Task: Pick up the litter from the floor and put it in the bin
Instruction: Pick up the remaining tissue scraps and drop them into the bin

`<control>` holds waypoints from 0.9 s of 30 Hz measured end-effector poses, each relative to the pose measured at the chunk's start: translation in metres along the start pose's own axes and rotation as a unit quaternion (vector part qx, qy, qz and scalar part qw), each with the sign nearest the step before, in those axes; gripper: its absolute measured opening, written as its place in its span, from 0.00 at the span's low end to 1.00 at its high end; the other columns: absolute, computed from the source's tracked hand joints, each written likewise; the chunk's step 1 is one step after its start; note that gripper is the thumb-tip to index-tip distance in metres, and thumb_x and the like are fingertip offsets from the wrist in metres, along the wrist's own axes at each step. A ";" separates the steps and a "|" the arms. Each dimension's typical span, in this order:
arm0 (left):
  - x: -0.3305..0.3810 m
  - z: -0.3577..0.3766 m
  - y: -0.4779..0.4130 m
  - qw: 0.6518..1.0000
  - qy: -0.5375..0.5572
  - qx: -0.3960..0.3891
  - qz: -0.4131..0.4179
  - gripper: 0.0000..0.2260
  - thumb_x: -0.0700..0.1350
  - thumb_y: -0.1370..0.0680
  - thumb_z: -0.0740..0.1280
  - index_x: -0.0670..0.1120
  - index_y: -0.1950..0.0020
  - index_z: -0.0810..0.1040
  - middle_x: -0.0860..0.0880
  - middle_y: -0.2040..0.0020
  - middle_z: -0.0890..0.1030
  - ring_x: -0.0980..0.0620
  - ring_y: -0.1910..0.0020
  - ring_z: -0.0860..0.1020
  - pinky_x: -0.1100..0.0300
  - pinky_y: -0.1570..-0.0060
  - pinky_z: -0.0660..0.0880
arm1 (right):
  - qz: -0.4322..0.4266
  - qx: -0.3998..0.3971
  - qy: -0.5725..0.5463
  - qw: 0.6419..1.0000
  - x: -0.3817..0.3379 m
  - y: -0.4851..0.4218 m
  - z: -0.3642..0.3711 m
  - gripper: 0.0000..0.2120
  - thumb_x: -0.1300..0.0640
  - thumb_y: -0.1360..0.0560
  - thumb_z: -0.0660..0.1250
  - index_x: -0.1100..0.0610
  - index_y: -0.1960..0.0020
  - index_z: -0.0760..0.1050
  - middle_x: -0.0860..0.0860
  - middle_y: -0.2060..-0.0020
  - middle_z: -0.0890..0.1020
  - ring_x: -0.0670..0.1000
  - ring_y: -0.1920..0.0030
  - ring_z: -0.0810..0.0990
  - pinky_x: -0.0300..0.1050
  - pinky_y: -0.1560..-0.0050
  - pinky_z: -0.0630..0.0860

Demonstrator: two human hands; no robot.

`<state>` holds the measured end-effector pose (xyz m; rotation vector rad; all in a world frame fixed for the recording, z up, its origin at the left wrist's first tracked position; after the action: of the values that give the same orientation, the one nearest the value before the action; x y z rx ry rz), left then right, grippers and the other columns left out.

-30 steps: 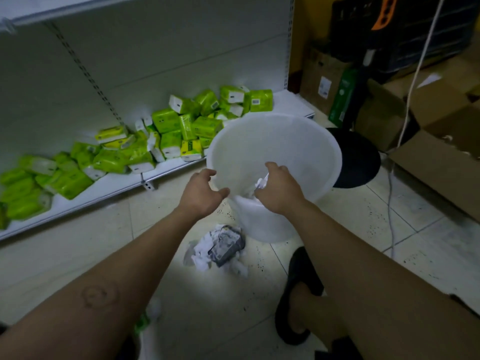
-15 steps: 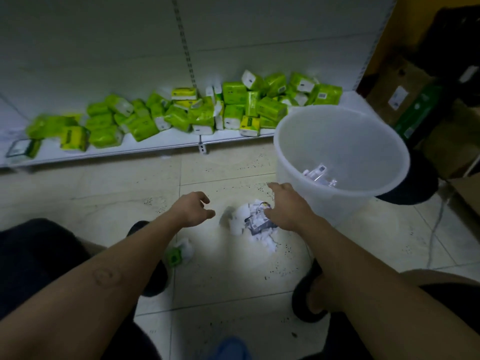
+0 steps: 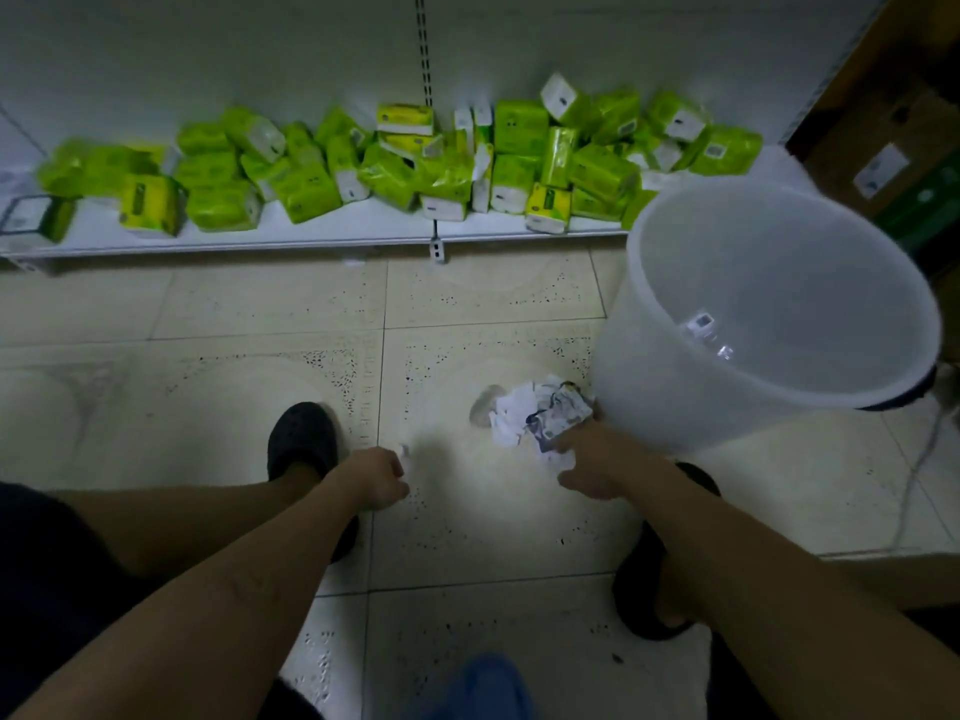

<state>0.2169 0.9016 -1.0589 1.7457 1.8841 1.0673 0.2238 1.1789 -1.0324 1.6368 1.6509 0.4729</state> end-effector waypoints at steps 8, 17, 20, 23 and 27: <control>-0.027 0.055 -0.094 0.997 0.040 -0.057 -0.043 0.22 0.51 0.21 0.61 0.48 0.28 0.67 0.41 0.26 0.65 0.41 0.29 0.65 0.50 0.29 0.64 | 0.095 -0.030 -0.083 0.992 0.028 -0.073 0.085 0.27 0.45 0.25 0.64 0.46 0.28 0.62 0.56 0.23 0.41 0.60 0.24 0.50 0.51 0.29 0.60; -0.036 0.106 -0.145 0.976 0.177 -0.076 -0.103 0.31 0.44 0.24 0.67 0.43 0.24 0.58 0.39 0.24 0.57 0.40 0.28 0.62 0.55 0.31 0.64 | 0.105 0.033 -0.040 0.993 0.034 -0.142 0.086 0.32 0.46 0.26 0.65 0.43 0.25 0.55 0.55 0.24 0.37 0.60 0.23 0.42 0.63 0.26 0.52; -0.031 0.104 -0.143 0.963 0.239 0.045 -0.116 0.39 0.39 0.28 0.68 0.46 0.23 0.49 0.41 0.27 0.61 0.42 0.37 0.69 0.55 0.41 0.72 | 0.100 0.015 -0.020 0.995 0.038 -0.149 0.092 0.36 0.46 0.25 0.63 0.47 0.23 0.47 0.53 0.23 0.39 0.59 0.23 0.41 0.63 0.26 0.51; -0.013 0.111 -0.142 0.979 0.182 0.034 -0.081 0.38 0.44 0.26 0.66 0.45 0.22 0.48 0.41 0.25 0.59 0.40 0.32 0.65 0.52 0.34 0.68 | 0.097 0.030 0.003 0.995 0.031 -0.145 0.095 0.38 0.47 0.25 0.63 0.53 0.23 0.46 0.52 0.23 0.42 0.59 0.23 0.45 0.61 0.26 0.52; 0.026 0.106 -0.150 0.991 0.133 0.014 -0.003 0.33 0.48 0.24 0.64 0.45 0.22 0.54 0.43 0.27 0.64 0.41 0.32 0.68 0.51 0.33 0.68 | 0.093 0.025 0.020 0.995 0.019 -0.134 0.099 0.38 0.47 0.24 0.61 0.56 0.23 0.43 0.52 0.22 0.41 0.58 0.23 0.45 0.59 0.25 0.51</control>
<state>0.1846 0.9634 -1.2307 1.6805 2.0671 1.3333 0.2048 1.1580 -1.1973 1.8388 1.5577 0.5628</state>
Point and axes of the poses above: each hand's wrist, its own y-axis away from the middle knuckle, its own z-axis out of the palm, x = y × z, the point moved 7 cm from there along -y, towards the middle knuckle
